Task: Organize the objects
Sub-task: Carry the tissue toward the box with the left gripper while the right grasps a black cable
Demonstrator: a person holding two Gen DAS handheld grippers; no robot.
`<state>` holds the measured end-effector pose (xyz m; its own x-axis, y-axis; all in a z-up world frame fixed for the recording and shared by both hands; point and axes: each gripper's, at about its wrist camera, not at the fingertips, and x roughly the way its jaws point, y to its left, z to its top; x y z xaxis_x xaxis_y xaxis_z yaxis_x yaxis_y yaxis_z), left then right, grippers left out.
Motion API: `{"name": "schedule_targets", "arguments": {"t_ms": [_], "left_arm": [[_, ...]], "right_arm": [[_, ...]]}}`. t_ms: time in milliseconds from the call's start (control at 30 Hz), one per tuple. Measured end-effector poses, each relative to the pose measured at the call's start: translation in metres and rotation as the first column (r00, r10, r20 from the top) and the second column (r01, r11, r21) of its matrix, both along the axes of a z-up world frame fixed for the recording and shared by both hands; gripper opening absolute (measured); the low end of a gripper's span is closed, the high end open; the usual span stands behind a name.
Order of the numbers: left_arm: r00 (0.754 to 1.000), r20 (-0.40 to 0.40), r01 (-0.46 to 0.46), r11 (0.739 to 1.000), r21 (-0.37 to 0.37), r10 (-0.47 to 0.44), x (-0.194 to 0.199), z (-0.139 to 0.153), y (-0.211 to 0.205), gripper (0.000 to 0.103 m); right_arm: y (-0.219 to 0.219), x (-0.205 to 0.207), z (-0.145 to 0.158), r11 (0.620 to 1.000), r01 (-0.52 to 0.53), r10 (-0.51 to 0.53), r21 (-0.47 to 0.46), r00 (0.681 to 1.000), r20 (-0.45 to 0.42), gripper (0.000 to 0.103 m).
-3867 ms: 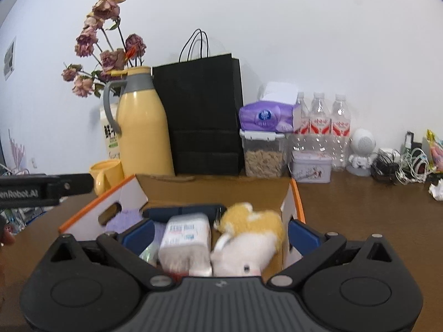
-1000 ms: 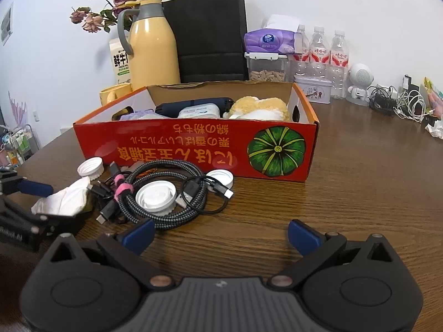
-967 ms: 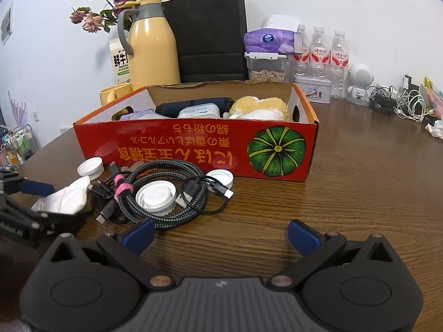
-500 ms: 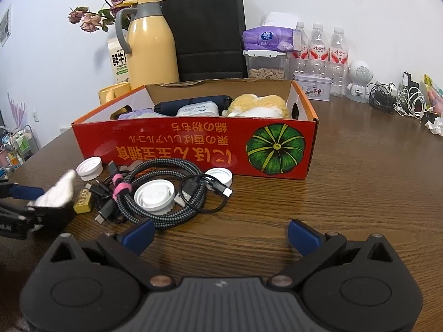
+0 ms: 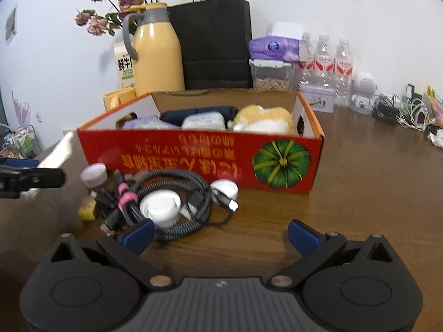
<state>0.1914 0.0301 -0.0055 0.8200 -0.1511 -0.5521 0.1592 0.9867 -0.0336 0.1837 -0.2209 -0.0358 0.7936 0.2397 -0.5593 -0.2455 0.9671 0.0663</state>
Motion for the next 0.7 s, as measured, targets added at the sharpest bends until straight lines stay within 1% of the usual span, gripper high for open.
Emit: {"name": "schedule_targets", "arguments": {"t_ms": [133,267,333,400,467,533,633,700], "left_arm": [[0.999,0.028,-0.018,0.999,-0.028,0.018,0.01,0.0,-0.014,0.088],[0.999,0.031,-0.03,0.998,-0.051,0.031,0.017,-0.007,-0.024,0.088],[0.999,0.029,-0.032,0.998,-0.054,0.034,0.019,-0.012,-0.025,0.088],[0.999,0.026,-0.035,0.997,-0.067,0.037,0.02,-0.016,-0.024,0.088],[0.999,0.025,-0.046,0.996,-0.081,0.048,0.021,-0.02,-0.022,0.088],[0.998,0.03,-0.049,0.995,-0.091,0.052,0.021,-0.022,-0.021,0.088],[0.998,0.041,-0.044,0.994,-0.104,0.049,0.02,-0.022,-0.018,0.088],[0.998,0.036,-0.042,0.993,-0.109,0.046,0.02,-0.022,-0.018,0.088]], "right_arm": [[0.005,0.013,0.012,1.0,-0.003,0.003,-0.012,1.0,0.023,0.099],[0.008,0.029,0.009,1.0,0.0,0.0,0.007,1.0,0.01,0.093],[0.006,0.034,0.004,0.999,0.001,-0.001,0.033,1.0,-0.002,0.081],[0.004,0.038,0.0,0.998,0.001,0.0,0.058,1.0,-0.025,0.077],[0.001,0.041,-0.004,0.996,0.005,-0.002,0.087,0.999,-0.042,0.074],[-0.001,0.042,-0.006,0.994,0.007,-0.001,0.108,0.999,-0.048,0.066],[-0.002,0.042,-0.008,0.993,0.003,0.003,0.12,0.999,-0.054,0.061],[-0.002,0.042,-0.009,0.992,0.003,0.004,0.125,0.999,-0.053,0.061]]}}
